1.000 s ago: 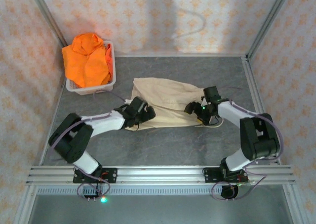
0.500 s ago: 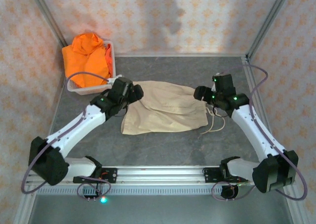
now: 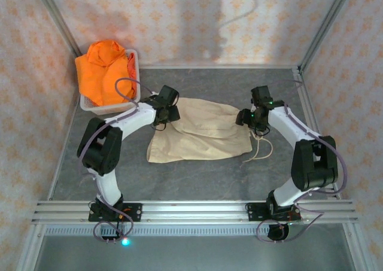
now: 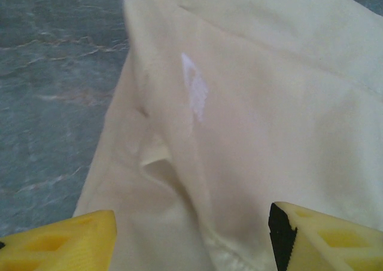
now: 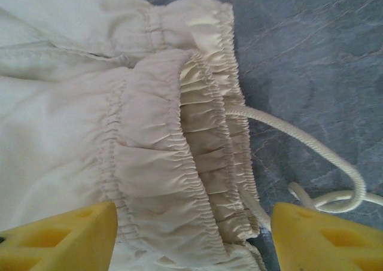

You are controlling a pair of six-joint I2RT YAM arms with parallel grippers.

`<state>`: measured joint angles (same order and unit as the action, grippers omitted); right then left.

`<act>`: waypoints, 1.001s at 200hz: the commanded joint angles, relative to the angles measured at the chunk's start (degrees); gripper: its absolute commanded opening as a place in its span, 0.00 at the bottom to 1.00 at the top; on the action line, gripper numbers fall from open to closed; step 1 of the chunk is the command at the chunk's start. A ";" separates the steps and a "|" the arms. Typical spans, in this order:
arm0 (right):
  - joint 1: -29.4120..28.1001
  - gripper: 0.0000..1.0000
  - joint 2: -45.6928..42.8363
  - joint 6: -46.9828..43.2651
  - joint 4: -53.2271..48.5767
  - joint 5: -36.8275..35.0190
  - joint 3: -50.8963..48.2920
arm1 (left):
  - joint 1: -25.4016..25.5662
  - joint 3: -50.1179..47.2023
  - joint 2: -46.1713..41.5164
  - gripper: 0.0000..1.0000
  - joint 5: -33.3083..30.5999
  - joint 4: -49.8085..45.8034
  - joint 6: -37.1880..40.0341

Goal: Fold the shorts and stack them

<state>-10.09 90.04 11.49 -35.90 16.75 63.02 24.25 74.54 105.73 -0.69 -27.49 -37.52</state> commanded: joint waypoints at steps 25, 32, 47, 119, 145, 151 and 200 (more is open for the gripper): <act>0.87 0.59 4.67 -0.78 2.03 4.06 2.75 | -0.43 4.26 5.24 0.61 0.51 1.69 0.91; 0.86 0.57 5.20 -0.63 2.10 4.76 2.95 | -0.43 4.70 5.86 0.58 0.51 1.57 0.87; 0.86 0.49 6.23 -0.28 2.54 6.36 3.24 | -0.41 5.34 6.72 0.52 0.59 1.53 0.87; 1.64 0.17 6.52 0.97 4.27 6.09 3.09 | -0.48 8.24 7.93 0.20 -0.70 -0.28 1.13; 2.08 0.04 5.91 1.60 5.66 6.41 3.06 | -0.56 9.13 7.56 0.10 -1.06 -1.01 1.48; 2.19 0.01 5.79 1.73 5.71 6.57 3.22 | -0.65 9.46 7.39 0.06 -1.15 -1.50 1.49; 3.05 0.00 1.61 3.16 5.68 7.48 4.12 | -0.92 12.67 1.67 0.00 -2.52 -4.54 2.48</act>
<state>-7.64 95.94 13.47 -31.00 24.27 64.64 24.10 83.66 113.78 -0.49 -28.51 -36.32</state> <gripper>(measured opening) 0.040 0.043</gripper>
